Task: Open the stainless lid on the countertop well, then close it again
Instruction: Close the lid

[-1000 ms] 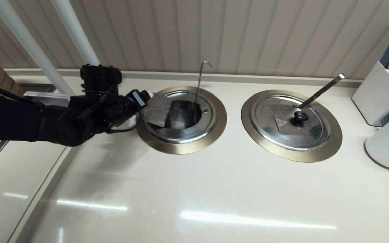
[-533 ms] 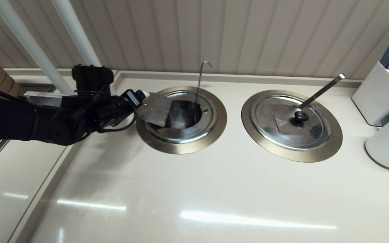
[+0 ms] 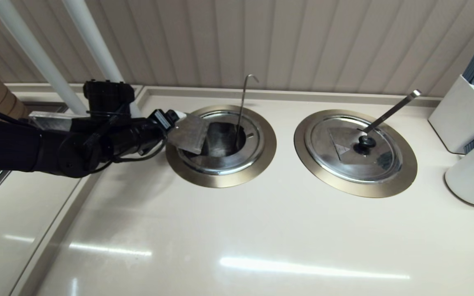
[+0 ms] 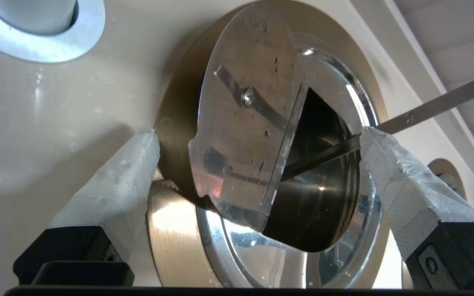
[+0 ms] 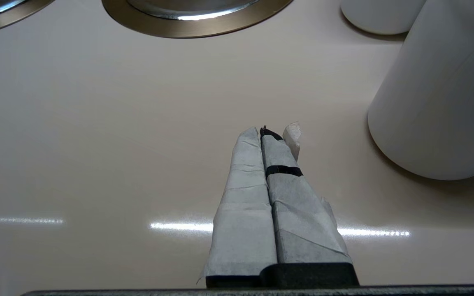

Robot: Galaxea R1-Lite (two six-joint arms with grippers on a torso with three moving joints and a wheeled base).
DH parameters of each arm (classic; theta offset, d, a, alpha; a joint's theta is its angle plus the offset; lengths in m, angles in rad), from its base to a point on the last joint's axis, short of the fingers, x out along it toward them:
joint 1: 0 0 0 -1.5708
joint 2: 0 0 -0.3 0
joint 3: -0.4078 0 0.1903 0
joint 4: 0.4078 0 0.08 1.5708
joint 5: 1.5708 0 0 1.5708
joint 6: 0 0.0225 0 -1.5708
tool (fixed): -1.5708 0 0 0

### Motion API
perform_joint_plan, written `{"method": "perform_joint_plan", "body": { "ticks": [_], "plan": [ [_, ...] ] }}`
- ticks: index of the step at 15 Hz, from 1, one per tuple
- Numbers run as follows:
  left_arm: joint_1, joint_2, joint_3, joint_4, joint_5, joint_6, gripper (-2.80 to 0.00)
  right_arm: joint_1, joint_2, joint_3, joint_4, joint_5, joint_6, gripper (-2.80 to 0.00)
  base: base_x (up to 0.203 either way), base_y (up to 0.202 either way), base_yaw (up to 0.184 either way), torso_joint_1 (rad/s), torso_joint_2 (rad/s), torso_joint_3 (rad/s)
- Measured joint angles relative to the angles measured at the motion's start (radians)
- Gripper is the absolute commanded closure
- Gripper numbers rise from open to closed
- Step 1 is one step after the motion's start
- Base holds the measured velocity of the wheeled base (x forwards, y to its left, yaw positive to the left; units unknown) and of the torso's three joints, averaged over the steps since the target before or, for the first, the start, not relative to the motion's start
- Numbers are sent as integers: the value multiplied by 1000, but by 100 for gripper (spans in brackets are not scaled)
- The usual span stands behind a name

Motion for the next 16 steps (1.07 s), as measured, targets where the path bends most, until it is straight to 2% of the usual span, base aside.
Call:
{"method": "perform_joint_plan", "body": {
  "ticks": [6,11,16],
  "plan": [
    [3,6,8,-37,-31,-2,-280,0,0,0,0,1,0,0,0,0,0,0,0,0],
    [-2,2,33,-135,-76,-12,-280,0,0,0,0,1,0,0,0,0,0,0,0,0],
    [-18,3,30,-137,-84,-12,-280,0,0,0,0,0,0,0,0,0,0,0,0,0]
  ]
}}
